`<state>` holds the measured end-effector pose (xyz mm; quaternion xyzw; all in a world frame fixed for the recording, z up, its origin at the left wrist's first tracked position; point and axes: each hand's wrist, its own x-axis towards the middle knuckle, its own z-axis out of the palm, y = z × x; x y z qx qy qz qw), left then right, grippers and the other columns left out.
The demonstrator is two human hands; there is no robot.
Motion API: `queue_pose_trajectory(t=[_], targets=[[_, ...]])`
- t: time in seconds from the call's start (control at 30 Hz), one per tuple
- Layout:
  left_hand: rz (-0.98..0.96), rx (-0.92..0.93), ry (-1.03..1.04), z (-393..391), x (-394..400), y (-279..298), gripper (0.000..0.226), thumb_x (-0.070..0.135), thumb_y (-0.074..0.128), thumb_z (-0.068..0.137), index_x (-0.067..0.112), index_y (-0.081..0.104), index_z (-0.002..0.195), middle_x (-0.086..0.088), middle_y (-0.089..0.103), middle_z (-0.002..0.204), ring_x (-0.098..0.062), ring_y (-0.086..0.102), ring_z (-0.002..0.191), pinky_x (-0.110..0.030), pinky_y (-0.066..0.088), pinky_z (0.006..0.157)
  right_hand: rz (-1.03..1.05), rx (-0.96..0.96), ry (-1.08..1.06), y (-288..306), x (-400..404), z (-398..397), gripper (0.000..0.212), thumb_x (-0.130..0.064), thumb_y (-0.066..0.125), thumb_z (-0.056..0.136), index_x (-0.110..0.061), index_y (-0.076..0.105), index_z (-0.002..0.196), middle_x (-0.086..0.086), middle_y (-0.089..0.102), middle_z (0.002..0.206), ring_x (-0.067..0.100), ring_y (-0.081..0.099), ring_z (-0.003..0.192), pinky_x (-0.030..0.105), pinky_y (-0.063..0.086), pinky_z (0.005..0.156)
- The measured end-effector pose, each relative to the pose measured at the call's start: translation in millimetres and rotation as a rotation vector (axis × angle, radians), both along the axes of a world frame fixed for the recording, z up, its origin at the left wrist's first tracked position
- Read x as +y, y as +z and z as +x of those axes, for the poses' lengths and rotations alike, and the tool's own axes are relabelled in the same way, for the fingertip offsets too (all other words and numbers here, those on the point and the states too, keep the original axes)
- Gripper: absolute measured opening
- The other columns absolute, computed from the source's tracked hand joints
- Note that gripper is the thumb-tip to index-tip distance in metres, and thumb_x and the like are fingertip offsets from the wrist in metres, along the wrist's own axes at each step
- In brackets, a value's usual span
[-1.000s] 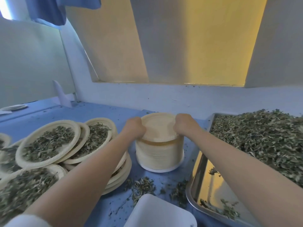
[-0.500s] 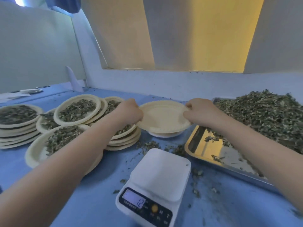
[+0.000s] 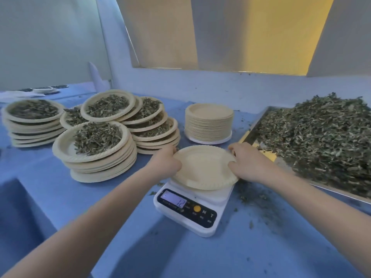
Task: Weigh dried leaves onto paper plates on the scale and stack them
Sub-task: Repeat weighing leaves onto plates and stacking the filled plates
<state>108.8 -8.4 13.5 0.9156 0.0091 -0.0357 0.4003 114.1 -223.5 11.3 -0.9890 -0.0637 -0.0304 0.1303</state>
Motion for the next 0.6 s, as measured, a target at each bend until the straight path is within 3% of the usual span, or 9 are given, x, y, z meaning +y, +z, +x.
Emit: queue_pose_trajectory(t=[0.07, 0.2, 0.3, 0.47, 0.57, 0.6], targets=[[-0.015, -0.007, -0.009, 1, -1, -5, 0.056, 0.01, 0.054, 0.085, 0.011, 0.036, 0.138, -0.006, 0.051, 0.121, -0.023, 0.049, 0.11, -0.035, 0.045, 0.09, -0.015, -0.012, -0.004, -2, 0, 2, 0.05, -0.024, 0.046, 0.091, -0.011, 0.035, 0.138, 0.014, 0.042, 0.13, 0.03, 0.046, 0.115, 0.042, 0.045, 0.091], [-0.057, -0.049, 0.017, 6, 2, -8, 0.06, 0.026, 0.058, 0.086, 0.01, 0.034, 0.139, -0.003, 0.05, 0.114, -0.021, 0.049, 0.108, -0.036, 0.041, 0.091, 0.053, -0.038, -0.01, -2, 1, 5, 0.056, -0.04, 0.044, 0.094, -0.011, 0.035, 0.141, 0.014, 0.044, 0.131, 0.029, 0.047, 0.117, 0.038, 0.044, 0.091], [-0.083, -0.116, 0.065, 12, 5, -5, 0.07, 0.03, 0.057, 0.087, 0.012, 0.025, 0.147, -0.006, 0.046, 0.136, -0.023, 0.047, 0.119, -0.034, 0.042, 0.092, 0.102, -0.062, -0.005, -1, 4, 6, 0.057, -0.045, 0.042, 0.094, -0.014, 0.035, 0.142, 0.012, 0.04, 0.139, 0.027, 0.042, 0.126, 0.038, 0.039, 0.096], [-0.052, -0.194, 0.056, 19, 1, 4, 0.069, 0.028, 0.059, 0.087, 0.013, 0.028, 0.147, -0.005, 0.043, 0.14, -0.007, 0.05, 0.086, -0.027, 0.036, 0.076, 0.128, -0.102, 0.054, 5, 18, 8, 0.055, -0.043, 0.043, 0.095, -0.013, 0.039, 0.14, 0.009, 0.044, 0.139, 0.025, 0.042, 0.127, 0.042, 0.039, 0.101], [-0.02, -0.215, 0.052, 21, -4, 7, 0.067, 0.026, 0.06, 0.085, 0.013, 0.031, 0.144, -0.004, 0.043, 0.141, -0.017, 0.049, 0.113, -0.027, 0.035, 0.078, 0.126, -0.097, 0.058, 7, 26, 10, 0.053, -0.042, 0.043, 0.095, -0.014, 0.039, 0.14, 0.01, 0.042, 0.141, 0.026, 0.041, 0.129, 0.046, 0.037, 0.103], [-0.009, -0.213, 0.05, 22, -6, 8, 0.062, 0.026, 0.061, 0.085, 0.013, 0.036, 0.14, -0.003, 0.046, 0.135, -0.019, 0.047, 0.113, -0.026, 0.035, 0.075, 0.128, -0.094, 0.059, 6, 28, 10, 0.054, -0.043, 0.043, 0.094, -0.015, 0.039, 0.14, 0.01, 0.042, 0.141, 0.025, 0.041, 0.129, 0.046, 0.037, 0.103]])
